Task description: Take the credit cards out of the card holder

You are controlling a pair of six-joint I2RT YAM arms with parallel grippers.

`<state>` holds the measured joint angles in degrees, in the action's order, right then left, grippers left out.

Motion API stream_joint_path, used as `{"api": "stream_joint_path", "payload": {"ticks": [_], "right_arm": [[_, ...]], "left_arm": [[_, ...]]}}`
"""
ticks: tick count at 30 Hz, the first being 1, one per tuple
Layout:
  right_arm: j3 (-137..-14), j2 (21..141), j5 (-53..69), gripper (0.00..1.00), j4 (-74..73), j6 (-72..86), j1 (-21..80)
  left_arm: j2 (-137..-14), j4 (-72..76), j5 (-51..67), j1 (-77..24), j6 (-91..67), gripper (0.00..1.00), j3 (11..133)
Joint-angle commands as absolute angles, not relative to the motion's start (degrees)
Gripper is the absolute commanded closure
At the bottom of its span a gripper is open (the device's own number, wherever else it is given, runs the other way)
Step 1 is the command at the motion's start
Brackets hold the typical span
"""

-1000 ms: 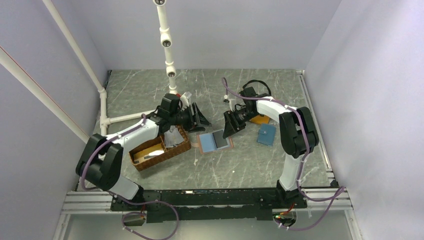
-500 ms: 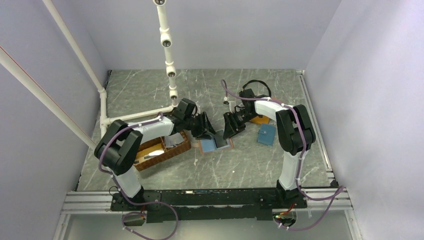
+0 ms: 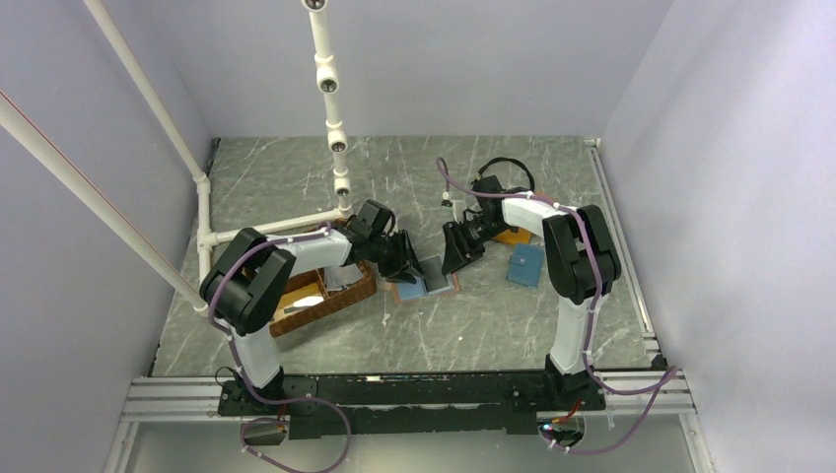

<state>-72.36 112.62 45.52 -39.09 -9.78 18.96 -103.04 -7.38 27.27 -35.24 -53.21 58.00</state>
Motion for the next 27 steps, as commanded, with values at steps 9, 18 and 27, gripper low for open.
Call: {"api": "stream_joint_path", "payload": {"ticks": [9,18,27], "right_arm": [[-73.1,112.0,47.1,0.58,-38.5,-9.6,19.0],[-72.6,110.1,43.8,0.51,-38.1,-9.8,19.0],[-72.1,108.7,43.5,0.51,-37.7,-10.0,19.0]], "left_arm": [[-105.8,-9.2,27.4,-35.6,-51.5,0.66,61.0],[-106.5,-11.3,26.5,-35.7,-51.2,0.74,61.4],[-107.0,-11.5,26.8,-35.7,-51.2,0.74,61.7]]}}
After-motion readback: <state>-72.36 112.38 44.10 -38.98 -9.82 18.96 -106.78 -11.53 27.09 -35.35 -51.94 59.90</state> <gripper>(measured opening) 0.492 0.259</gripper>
